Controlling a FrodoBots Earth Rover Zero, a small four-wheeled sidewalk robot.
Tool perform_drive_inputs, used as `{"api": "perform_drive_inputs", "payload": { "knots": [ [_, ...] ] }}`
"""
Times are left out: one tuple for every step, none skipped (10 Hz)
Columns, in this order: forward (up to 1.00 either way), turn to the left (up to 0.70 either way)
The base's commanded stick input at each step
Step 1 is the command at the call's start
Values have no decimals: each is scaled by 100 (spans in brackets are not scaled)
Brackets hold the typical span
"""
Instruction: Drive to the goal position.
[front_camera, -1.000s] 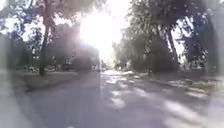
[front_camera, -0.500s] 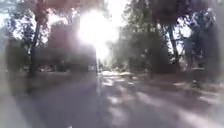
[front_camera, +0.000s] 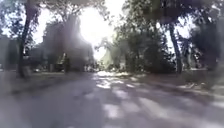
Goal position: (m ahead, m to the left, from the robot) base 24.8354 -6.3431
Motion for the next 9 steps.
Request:
{"api": "perform_drive_inputs", "payload": {
  "knots": [
    [100, 21],
    [100, 9],
    [100, 0],
    [100, 0],
    [100, 0],
    [100, 0],
    [100, 16],
    [100, 39],
    [100, 34]
  ]
}}
